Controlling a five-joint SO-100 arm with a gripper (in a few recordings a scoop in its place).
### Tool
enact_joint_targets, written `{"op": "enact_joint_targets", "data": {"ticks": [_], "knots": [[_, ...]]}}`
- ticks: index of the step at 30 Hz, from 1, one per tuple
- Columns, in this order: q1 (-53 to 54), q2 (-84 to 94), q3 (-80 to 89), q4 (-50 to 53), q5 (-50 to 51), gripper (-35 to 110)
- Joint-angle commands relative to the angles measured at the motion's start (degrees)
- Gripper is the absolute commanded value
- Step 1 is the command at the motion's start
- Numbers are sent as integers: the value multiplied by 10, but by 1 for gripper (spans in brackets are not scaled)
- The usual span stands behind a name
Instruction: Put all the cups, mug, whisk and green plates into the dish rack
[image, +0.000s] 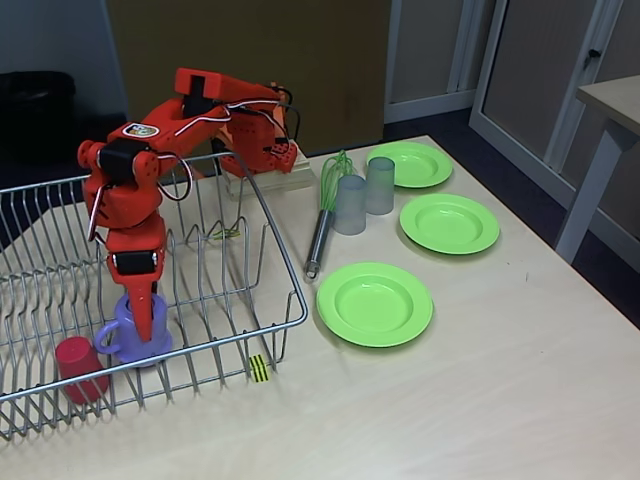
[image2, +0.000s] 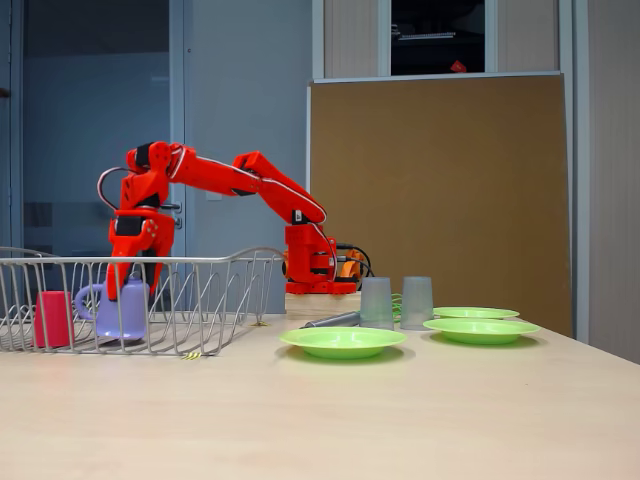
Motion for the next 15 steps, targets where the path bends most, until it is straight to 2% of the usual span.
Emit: {"op": "enact_joint_targets", "data": {"ticks": [1,10,15], "knots": [[15,-1,-36,16,-7,26],[21,-8,-52,23,-10,42],[23,-8,-67,26,-6,43]]}}
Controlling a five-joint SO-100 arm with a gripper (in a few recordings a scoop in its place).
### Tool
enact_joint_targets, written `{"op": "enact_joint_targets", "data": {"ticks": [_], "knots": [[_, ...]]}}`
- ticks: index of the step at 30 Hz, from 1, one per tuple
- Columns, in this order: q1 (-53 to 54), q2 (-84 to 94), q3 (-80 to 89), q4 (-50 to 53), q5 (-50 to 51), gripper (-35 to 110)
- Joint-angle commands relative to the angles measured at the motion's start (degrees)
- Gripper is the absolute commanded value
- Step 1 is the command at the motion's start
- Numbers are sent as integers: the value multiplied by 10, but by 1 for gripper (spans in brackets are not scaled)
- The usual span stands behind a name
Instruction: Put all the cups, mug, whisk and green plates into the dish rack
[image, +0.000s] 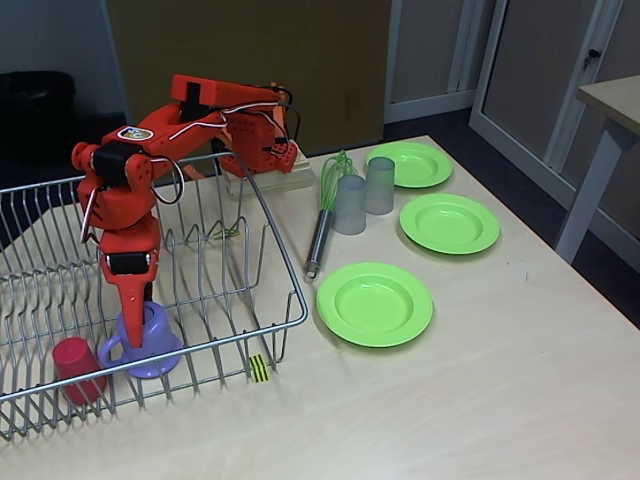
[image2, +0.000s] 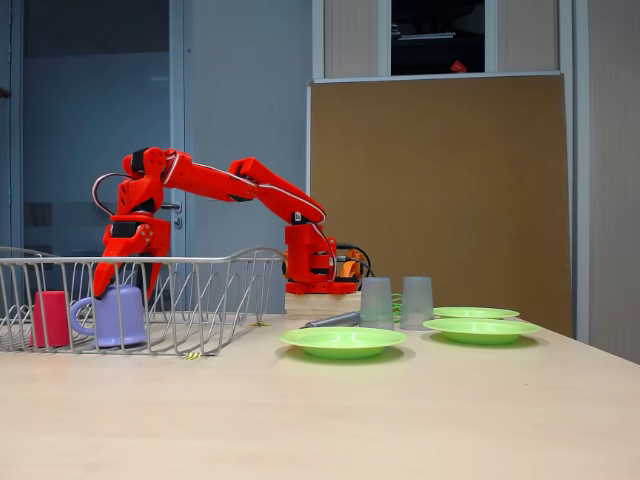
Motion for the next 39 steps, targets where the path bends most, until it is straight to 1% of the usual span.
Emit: {"op": "enact_joint_targets", "data": {"ticks": [1,6,10,17,23,31,37,38,39], "knots": [[9,17,-31,12,-6,43],[1,25,-44,30,-4,42],[-20,66,-38,51,2,41],[-79,188,48,51,25,39],[-155,340,221,30,91,32],[-271,555,507,-40,203,34],[-366,686,658,-44,219,32],[-377,702,676,-45,241,30],[-383,718,689,-47,289,26]]}}
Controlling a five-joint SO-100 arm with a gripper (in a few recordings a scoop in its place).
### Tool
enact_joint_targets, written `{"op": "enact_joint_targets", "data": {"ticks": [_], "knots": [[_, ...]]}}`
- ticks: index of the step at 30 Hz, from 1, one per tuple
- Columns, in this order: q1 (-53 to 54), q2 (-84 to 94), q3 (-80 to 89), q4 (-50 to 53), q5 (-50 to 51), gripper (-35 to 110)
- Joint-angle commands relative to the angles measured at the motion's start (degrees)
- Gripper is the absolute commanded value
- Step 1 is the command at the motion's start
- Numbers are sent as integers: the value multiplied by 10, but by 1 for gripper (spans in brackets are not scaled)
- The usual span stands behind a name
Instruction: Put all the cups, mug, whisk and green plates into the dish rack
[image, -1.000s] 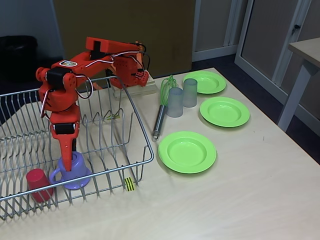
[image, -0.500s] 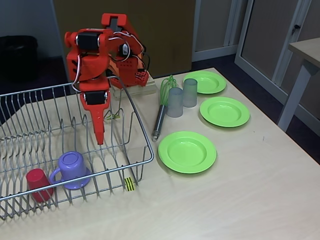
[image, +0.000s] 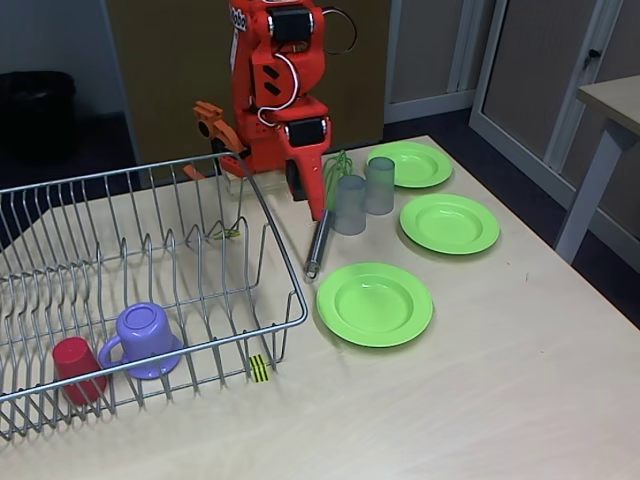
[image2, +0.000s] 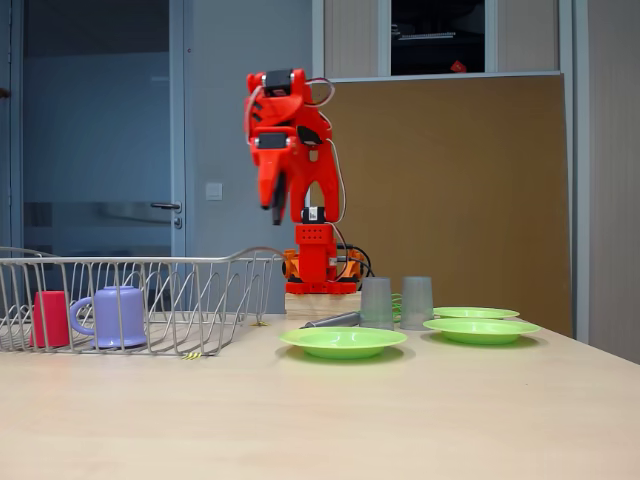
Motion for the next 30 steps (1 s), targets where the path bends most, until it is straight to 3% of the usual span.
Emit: {"op": "enact_joint_targets", "data": {"ticks": [1,7,17,30], "knots": [[-35,83,52,-4,105,24],[-144,183,179,-8,132,27],[-318,313,388,-39,399,40],[-492,388,503,-58,715,47]]}}
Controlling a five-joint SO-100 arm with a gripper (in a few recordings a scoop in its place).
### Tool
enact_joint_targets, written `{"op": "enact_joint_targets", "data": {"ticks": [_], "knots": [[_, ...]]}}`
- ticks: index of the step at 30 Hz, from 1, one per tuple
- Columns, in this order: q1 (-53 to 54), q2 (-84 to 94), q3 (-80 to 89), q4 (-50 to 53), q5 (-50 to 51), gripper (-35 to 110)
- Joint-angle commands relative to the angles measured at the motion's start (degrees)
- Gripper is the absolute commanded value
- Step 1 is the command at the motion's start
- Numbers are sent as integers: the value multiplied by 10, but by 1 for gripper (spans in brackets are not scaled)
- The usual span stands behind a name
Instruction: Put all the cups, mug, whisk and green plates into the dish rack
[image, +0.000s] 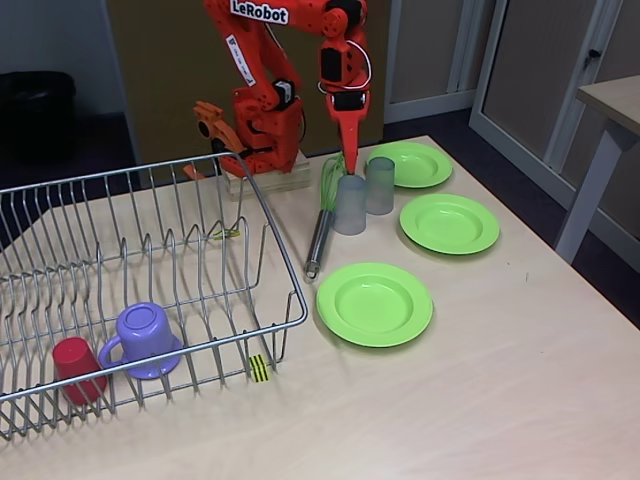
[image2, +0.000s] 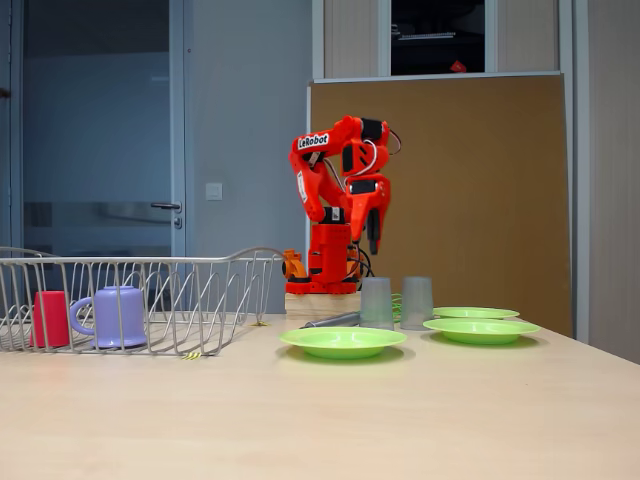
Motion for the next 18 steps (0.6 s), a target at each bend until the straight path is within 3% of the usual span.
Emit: {"op": "enact_joint_targets", "data": {"ticks": [1,18], "knots": [[-35,23,28,-18,61,47],[-54,2,176,-223,74,47]]}}
